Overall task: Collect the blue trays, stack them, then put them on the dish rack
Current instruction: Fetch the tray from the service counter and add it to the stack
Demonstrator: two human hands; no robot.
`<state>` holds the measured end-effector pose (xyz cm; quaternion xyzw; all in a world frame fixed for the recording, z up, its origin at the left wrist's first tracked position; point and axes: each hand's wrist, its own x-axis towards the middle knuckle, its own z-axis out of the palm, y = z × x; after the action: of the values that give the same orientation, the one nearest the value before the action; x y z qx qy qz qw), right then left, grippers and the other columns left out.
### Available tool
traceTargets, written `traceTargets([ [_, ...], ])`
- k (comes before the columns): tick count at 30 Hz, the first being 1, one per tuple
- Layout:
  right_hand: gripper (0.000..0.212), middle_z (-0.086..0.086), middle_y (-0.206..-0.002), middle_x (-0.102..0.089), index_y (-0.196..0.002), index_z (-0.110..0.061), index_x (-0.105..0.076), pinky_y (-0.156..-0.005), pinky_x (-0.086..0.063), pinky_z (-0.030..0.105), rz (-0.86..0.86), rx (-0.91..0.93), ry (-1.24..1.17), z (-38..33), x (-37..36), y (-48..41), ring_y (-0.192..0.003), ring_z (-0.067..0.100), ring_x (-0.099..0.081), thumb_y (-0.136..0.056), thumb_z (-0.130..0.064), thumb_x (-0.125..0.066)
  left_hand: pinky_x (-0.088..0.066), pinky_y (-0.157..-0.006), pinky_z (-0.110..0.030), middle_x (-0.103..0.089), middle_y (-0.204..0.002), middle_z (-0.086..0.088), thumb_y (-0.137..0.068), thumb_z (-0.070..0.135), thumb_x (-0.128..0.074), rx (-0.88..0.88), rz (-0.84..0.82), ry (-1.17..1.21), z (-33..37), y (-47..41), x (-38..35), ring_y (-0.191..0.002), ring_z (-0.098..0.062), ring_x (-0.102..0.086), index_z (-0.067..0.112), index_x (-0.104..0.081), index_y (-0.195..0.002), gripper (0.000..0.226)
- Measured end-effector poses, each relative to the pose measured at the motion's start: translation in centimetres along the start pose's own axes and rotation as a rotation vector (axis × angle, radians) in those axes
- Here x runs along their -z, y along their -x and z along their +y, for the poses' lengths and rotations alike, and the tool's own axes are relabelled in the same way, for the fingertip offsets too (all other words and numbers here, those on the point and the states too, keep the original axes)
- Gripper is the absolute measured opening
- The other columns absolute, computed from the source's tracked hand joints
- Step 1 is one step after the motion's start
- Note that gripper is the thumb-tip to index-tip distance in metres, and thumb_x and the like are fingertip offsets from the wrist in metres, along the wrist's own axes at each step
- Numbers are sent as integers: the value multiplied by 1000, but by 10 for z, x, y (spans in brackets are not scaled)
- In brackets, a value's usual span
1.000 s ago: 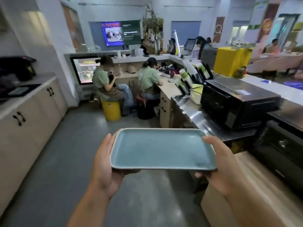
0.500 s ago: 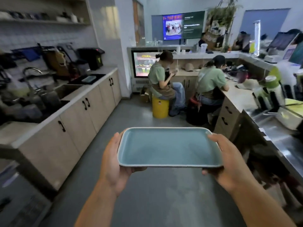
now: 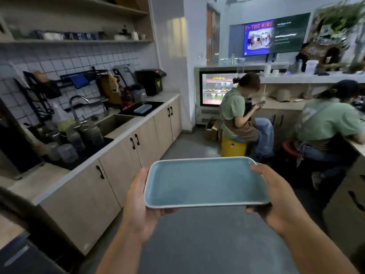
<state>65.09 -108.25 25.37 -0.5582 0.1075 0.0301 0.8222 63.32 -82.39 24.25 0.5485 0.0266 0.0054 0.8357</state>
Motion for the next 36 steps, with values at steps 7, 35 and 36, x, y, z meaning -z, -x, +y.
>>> traceTargets([
  [7,38,17,-102,-61,-114,-12,-65,-38,-42,29,-53,-37,30,-25,-46,-144,-68,30,-62,-83,-35,-62,-52,-48,-36,-75,-85,-8,-86,51,-41,-63,76,-30,16,-134,9,-68,-25,-71,22,-74,-95,45],
  [35,18,19,-112,-58,-93,-24,-76,-40,-45,31,-181,-35,93,-46,-300,-805,-72,35,-57,-86,-33,-62,-52,-59,-43,-75,-91,-8,-94,49,-34,-75,253,53,71,-783,145,-73,-26,-71,25,-73,-106,47],
  [36,18,19,-110,-60,-90,-25,-76,-40,-44,31,-194,-14,102,-47,-307,-830,-69,34,-59,-87,-33,-60,-52,-58,-40,-74,-89,-7,-93,48,-36,-70,258,74,72,-805,146,-70,-25,-71,24,-74,-104,45],
])
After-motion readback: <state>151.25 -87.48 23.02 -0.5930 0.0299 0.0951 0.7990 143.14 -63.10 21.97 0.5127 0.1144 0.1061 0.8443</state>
